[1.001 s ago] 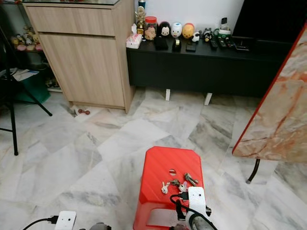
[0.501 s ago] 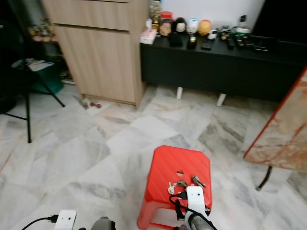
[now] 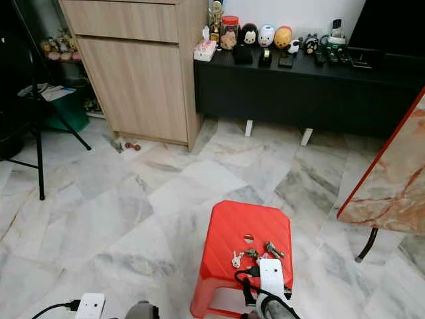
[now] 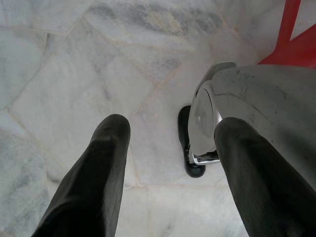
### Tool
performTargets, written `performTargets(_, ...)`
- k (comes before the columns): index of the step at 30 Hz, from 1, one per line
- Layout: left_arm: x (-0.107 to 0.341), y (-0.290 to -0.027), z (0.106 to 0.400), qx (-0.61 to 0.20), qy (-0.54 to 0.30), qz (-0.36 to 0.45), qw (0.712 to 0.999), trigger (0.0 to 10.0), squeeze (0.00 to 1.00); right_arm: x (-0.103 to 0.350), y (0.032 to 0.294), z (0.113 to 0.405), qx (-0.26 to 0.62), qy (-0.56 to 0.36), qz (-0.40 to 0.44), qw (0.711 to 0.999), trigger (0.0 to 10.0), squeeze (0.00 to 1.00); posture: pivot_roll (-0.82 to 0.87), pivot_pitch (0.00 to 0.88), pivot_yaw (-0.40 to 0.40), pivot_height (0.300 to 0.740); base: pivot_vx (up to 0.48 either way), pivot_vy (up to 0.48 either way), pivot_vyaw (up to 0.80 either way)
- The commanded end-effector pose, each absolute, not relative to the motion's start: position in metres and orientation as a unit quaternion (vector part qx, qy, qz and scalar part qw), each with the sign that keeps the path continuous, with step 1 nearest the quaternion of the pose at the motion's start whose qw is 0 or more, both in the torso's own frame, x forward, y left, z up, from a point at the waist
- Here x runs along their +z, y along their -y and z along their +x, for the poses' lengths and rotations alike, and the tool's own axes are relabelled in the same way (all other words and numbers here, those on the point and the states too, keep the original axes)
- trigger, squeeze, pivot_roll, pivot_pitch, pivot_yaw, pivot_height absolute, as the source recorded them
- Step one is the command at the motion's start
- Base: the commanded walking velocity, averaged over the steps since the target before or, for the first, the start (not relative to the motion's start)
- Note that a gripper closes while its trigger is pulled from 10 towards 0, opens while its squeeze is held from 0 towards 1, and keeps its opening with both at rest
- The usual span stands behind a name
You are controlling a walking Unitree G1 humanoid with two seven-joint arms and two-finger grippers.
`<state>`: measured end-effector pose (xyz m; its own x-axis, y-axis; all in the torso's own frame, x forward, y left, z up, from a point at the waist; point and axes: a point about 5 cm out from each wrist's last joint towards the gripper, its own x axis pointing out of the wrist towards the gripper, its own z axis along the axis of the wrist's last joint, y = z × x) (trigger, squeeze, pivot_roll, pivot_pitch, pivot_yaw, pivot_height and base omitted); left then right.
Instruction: Hang keys on a hook
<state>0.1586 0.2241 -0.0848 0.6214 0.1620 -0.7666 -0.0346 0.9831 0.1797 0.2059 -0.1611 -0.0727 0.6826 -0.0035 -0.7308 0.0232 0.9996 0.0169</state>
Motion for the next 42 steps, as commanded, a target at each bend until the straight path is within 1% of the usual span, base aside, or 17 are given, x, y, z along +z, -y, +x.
performTargets(1,-0.0857,-0.224,0.1567,0.054,-0.434,0.073,0.896,10.0,0.0,-0.0736,0.1627,0.2038,-0.01,-0.399,0.012,0.917,10.0,0.0,0.11,0.054,-0.049,0.657,0.315,0.0,0.0)
performTargets(12,-0.0859,-0.2248,0.1559,0.056,-0.436,0.073,0.895,10.0,0.0,-0.0738,0.1625,0.2036,-0.011,-0.4,0.013,0.916,10.0,0.0,0.11,0.054,-0.048,0.657,0.32,0.0,0.0)
performTargets(28,-0.0862,-0.2248,0.1554,0.055,-0.437,0.07,0.895,10.0,0.0,-0.0747,0.1636,0.2018,-0.015,-0.402,0.016,0.915,10.0,0.0,0.11,0.057,-0.048,0.657,0.0,0.0,0.0)
performTargets(42,-0.0856,-0.2244,0.1567,0.055,-0.434,0.067,0.897,10.0,0.0,-0.0748,0.162,0.2017,-0.007,-0.403,0.009,0.915,10.0,0.0,0.11,0.055,-0.049,0.657,0.284,0.0,0.0)
